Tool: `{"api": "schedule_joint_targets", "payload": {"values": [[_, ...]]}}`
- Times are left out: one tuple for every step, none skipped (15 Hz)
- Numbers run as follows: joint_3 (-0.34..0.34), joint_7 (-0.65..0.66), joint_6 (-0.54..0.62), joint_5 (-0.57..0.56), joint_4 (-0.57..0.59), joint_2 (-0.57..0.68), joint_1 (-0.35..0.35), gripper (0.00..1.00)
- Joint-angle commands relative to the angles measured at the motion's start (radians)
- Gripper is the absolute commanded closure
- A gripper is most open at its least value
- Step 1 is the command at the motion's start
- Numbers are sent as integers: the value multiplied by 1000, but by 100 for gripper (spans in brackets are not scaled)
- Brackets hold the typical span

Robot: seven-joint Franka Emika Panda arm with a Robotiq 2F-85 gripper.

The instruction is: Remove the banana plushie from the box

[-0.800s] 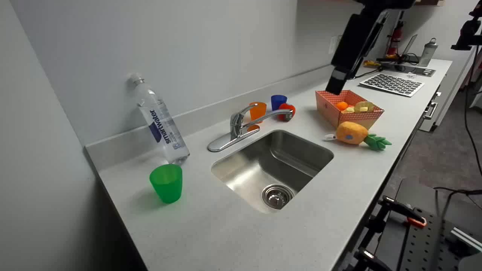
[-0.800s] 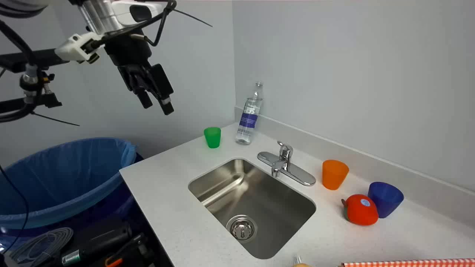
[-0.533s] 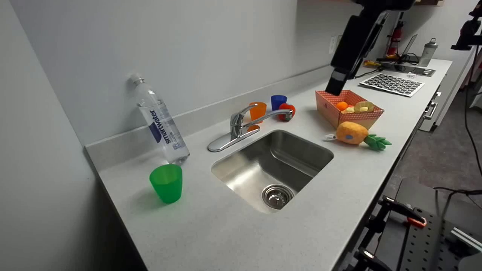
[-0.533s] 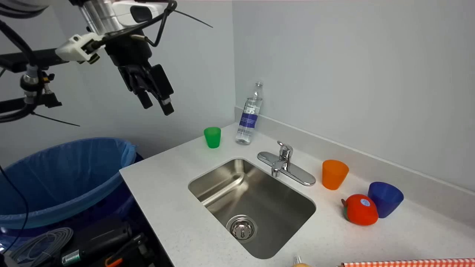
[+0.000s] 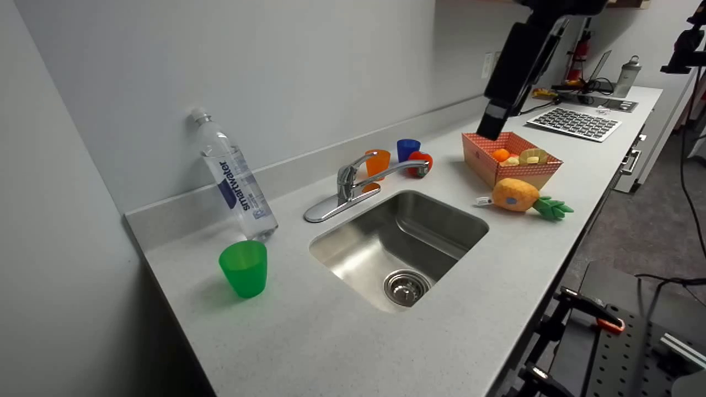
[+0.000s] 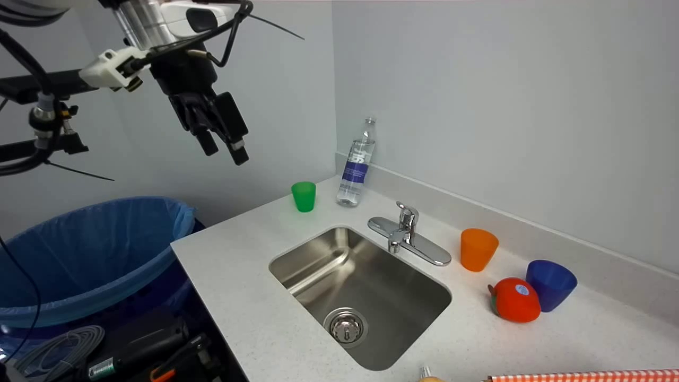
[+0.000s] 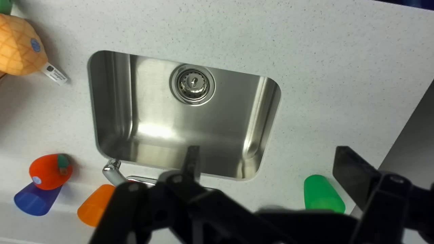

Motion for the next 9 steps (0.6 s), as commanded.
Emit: {"api": "schedule_joint_targets", "payload": {"values": [[-4, 15, 2, -9, 3, 5, -4, 0], [-6, 26, 10, -17, 4, 12, -19, 0], [-9, 34, 16, -25, 5, 19, -32, 0], [-18, 45, 25, -35, 7, 29, -54, 0], [-28, 54, 30, -42, 8, 37, -73, 0], [-40, 65, 41, -56, 10, 49, -101, 0], [-54, 75, 54, -68, 10, 60, -127, 0], [-66, 89, 70, -86, 12, 75, -158, 0], [-80, 102, 88, -102, 14, 92, -189, 0]]}}
